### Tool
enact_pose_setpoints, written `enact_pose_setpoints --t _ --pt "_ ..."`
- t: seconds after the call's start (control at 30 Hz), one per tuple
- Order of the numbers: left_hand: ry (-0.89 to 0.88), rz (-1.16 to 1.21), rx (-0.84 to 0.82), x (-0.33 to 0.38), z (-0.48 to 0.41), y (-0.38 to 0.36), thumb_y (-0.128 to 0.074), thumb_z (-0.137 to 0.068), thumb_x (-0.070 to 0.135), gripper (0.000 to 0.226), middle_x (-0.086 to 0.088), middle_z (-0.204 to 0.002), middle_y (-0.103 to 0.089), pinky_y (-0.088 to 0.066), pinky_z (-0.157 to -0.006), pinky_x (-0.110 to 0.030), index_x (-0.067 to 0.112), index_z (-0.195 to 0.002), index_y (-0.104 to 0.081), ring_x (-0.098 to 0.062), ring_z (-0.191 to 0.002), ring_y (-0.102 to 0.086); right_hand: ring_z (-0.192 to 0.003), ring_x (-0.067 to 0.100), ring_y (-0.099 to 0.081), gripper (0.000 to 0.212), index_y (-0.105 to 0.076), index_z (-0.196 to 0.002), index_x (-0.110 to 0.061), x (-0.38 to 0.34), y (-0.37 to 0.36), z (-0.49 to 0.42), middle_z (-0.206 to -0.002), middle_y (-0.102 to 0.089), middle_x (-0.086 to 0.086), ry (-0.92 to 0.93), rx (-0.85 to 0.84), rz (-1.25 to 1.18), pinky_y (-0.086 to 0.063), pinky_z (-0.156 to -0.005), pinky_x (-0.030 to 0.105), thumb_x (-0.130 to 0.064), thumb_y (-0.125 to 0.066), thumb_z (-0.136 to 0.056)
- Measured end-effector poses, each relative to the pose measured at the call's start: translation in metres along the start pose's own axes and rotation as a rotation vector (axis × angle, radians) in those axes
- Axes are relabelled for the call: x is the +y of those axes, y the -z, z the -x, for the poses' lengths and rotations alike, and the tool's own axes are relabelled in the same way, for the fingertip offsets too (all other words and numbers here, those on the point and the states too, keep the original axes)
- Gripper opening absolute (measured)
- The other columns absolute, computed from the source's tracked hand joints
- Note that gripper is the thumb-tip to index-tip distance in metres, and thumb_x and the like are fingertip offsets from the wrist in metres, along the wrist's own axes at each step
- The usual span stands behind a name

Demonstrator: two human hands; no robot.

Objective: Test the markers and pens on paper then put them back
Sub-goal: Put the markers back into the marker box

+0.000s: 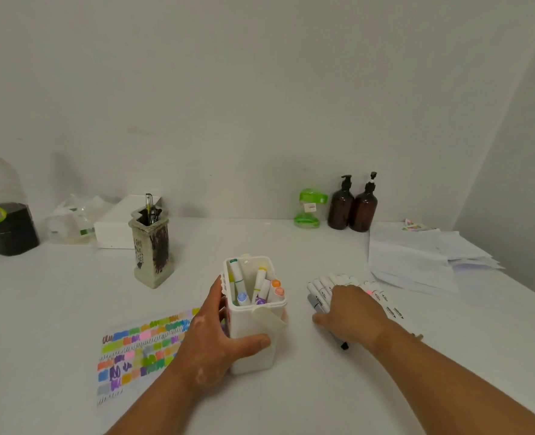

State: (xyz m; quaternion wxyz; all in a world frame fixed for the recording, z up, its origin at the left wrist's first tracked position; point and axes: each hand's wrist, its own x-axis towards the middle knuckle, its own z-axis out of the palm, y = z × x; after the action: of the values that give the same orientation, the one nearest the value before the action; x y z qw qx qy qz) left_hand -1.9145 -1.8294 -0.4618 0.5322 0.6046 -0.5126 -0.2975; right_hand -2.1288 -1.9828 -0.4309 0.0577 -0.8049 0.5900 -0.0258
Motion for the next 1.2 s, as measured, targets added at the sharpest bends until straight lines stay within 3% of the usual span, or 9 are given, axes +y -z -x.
enact_pose_setpoints --t 0.13,0.27,0.4,0.53,0.57,0.7,0.9,1.03,1.2 --pt "0.010 -0.021 -0.007 0.001 0.001 0.001 -0.087 -0.039 0.071 0.124 0.023 -0.136 -0.052 -0.057 -0.093 -0.036 0.056 -0.142 -0.018 -0.012 -0.118 -0.060 -0.064 0.011 -0.056 0.027 -0.048 -0.071 -0.023 -0.010 -0.002 -0.003 -0.074 -0.060 -0.005 -0.047 -0.038 -0.038 -0.038 -0.052 0.025 -0.042 -0.059 -0.086" --pt "-0.004 -0.020 -0.022 -0.001 0.001 0.002 -0.090 -0.045 0.063 0.124 0.021 -0.133 -0.056 -0.059 -0.089 -0.032 0.047 -0.148 -0.023 -0.012 -0.117 -0.061 -0.078 0.020 -0.062 0.014 -0.052 -0.085 -0.018 -0.017 0.001 -0.004 -0.087 -0.060 -0.002 0.005 -0.030 0.005 -0.049 -0.066 0.027 -0.031 -0.057 -0.087" --pt "-0.013 0.006 -0.022 -0.003 -0.001 0.002 -0.090 -0.044 0.064 0.118 0.030 -0.128 -0.056 -0.058 -0.082 -0.022 0.057 -0.141 -0.023 -0.005 -0.114 -0.061 -0.076 0.022 -0.066 0.019 -0.045 -0.076 -0.018 -0.024 -0.004 -0.005 -0.083 -0.060 0.000 -0.007 -0.108 -0.057 -0.049 -0.059 0.029 -0.026 -0.060 -0.085" --pt "-0.023 0.022 -0.012 -0.003 -0.002 0.003 -0.091 -0.046 0.063 0.107 0.039 -0.121 -0.056 -0.056 -0.074 -0.015 0.072 -0.128 -0.024 0.005 -0.111 -0.059 -0.117 0.027 -0.062 0.018 -0.061 -0.104 -0.016 -0.024 -0.016 0.000 -0.135 -0.059 0.006 0.054 -0.084 0.058 -0.048 -0.080 0.031 -0.022 -0.053 -0.089" --pt "-0.022 0.024 -0.014 -0.003 -0.002 0.003 -0.092 -0.046 0.062 0.106 0.040 -0.121 -0.056 -0.056 -0.075 -0.016 0.074 -0.126 -0.024 0.005 -0.112 -0.059 -0.115 0.027 -0.063 0.023 -0.062 -0.109 -0.014 -0.022 -0.015 0.000 -0.132 -0.062 0.007 0.055 -0.097 0.023 -0.050 -0.081 0.031 -0.021 -0.052 -0.089" --pt "-0.035 0.021 -0.027 -0.006 -0.001 0.003 -0.093 -0.047 0.060 0.110 0.033 -0.126 -0.057 -0.058 -0.084 -0.023 0.070 -0.132 -0.023 -0.001 -0.116 -0.060 -0.049 0.019 -0.058 0.014 -0.062 -0.088 -0.008 -0.025 0.024 -0.001 -0.063 -0.060 0.005 -0.041 -0.115 -0.755 -0.043 -0.045 0.027 -0.022 -0.065 -0.090" --pt "-0.002 -0.008 -0.017 -0.007 -0.002 0.004 -0.089 -0.044 0.068 0.105 0.032 -0.128 -0.055 -0.059 -0.083 -0.024 0.083 -0.119 -0.017 -0.005 -0.114 -0.061 -0.059 0.014 -0.060 0.026 -0.068 -0.055 -0.021 -0.084 0.112 0.024 -0.057 -0.062 -0.004 0.230 0.135 -1.531 -0.048 -0.070 0.037 -0.034 -0.072 -0.077" --pt "0.001 -0.020 -0.001 -0.008 -0.001 0.005 -0.090 -0.043 0.068 0.105 0.035 -0.122 -0.056 -0.057 -0.077 -0.018 0.086 -0.115 -0.016 0.000 -0.109 -0.063 -0.048 0.000 -0.053 0.036 -0.065 -0.058 -0.022 -0.119 0.110 0.036 -0.050 -0.055 -0.016 0.267 0.264 -1.381 -0.044 -0.060 0.031 -0.049 -0.071 -0.081" --pt "0.000 -0.053 0.008 -0.010 0.000 0.005 -0.090 -0.044 0.069 0.112 0.034 -0.117 -0.058 -0.058 -0.075 -0.019 0.075 -0.129 -0.017 0.000 -0.105 -0.064 -0.051 0.002 -0.060 0.031 -0.062 -0.068 -0.028 -0.127 0.076 0.039 -0.059 -0.059 -0.011 0.325 0.170 -0.907 -0.045 -0.054 0.024 -0.050 -0.071 -0.088"
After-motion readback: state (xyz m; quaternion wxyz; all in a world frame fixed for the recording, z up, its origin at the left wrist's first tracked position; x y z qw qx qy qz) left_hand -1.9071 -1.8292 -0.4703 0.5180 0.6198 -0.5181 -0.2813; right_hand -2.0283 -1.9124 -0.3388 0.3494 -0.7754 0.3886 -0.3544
